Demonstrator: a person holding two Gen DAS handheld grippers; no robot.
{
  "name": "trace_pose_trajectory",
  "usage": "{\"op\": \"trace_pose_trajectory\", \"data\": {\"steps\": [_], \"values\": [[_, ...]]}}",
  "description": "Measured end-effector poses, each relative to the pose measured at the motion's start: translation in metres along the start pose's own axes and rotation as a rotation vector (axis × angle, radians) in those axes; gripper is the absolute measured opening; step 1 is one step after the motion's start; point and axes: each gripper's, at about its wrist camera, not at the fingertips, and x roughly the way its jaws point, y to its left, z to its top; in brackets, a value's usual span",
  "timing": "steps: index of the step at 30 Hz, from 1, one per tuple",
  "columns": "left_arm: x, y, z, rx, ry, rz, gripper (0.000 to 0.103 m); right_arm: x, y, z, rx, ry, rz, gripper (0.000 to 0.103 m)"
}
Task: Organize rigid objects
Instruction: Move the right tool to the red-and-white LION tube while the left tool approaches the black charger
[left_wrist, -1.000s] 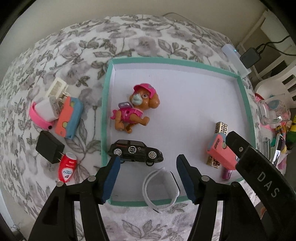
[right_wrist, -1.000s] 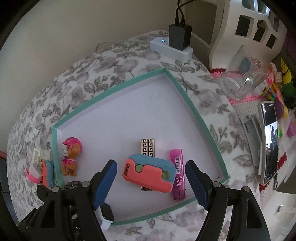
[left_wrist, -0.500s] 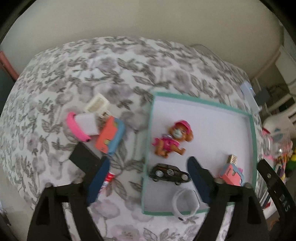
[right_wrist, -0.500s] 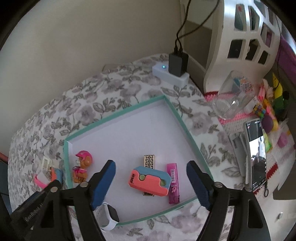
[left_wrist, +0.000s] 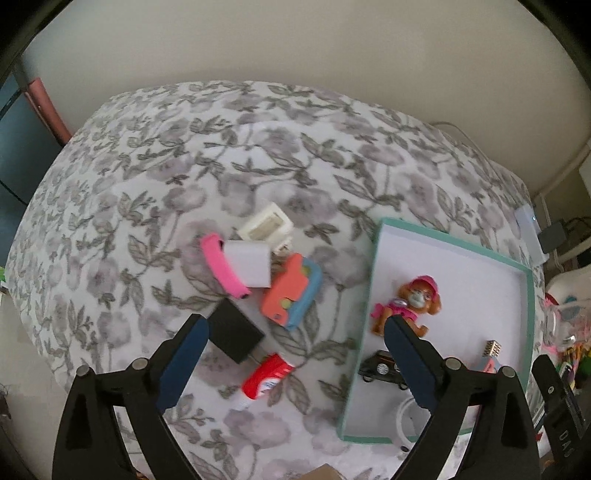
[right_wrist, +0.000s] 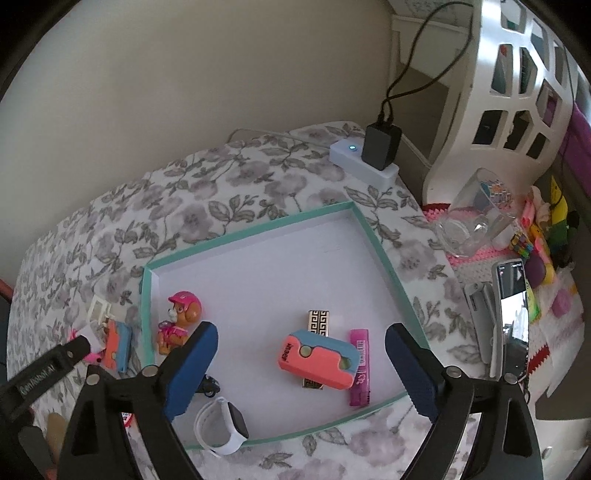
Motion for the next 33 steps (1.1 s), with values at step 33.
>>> {"op": "trace_pose_trajectory", "data": {"steps": [33], "values": [[0.004, 0.144, 0.016, -0.218, -0.014, 0.138, 0.096, 0.019, 0.167, -0.055, -0.325, 0.073, 0.214, 0.103]]}}
